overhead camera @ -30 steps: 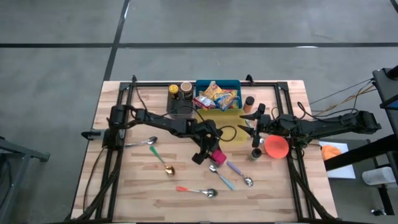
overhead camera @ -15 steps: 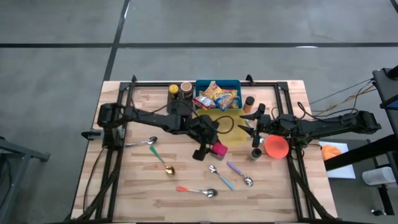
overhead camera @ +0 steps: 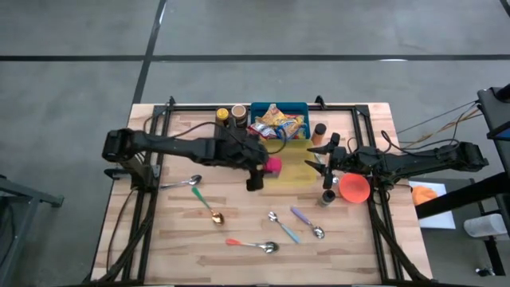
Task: Pick & Place Food Item
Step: Put the red spice can into the black bin
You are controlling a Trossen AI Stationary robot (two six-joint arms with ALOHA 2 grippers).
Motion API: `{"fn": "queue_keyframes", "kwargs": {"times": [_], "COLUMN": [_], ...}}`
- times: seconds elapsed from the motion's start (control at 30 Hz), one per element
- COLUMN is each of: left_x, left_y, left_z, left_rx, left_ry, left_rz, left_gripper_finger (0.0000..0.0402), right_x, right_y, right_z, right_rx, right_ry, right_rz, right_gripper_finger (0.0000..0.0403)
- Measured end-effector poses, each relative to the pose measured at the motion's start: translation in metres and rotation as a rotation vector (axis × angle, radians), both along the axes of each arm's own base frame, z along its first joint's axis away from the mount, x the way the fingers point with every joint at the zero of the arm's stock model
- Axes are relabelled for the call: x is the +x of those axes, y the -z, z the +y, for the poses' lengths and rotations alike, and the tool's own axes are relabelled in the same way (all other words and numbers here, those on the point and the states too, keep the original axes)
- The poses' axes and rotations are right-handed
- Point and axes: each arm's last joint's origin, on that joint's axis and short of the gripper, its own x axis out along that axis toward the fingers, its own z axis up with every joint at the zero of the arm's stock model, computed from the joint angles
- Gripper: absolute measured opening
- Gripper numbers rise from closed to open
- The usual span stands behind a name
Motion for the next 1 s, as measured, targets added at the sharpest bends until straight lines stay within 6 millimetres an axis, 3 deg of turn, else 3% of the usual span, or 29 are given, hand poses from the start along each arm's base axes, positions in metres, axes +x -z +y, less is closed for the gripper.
{"fn": "queue_keyframes", "kwargs": {"times": [0.2,0.4,0.7,1.0], "left_x": [-0.021,-0.038,-0.049,-0.054], "left_y": [-0.017,-0.026,-0.022,-0.012], "left_z": [0.006,0.012,0.023,0.053], "left_rx": [0.043,0.094,0.098,0.05], "left_ry": [-0.274,-0.503,-0.747,-0.927], "left_rz": [0.005,0.002,-0.004,-0.047], "left_gripper_finger": [0.0225,0.0204,0.0236,0.0201], "right_x": [0.0,0.0,0.0,0.0], "right_y": [0.001,0.001,0.001,0.001], "right_z": [0.0,0.0,0.0,0.0], "right_rx": [0.0,0.0,0.0,0.0], "right_ry": [0.0,0.0,0.0,0.0], "right_rz": [0.012,0.012,0.011,0.011], "right_gripper_finger": [0.0203,0.0203,0.0203,0.0203]}}
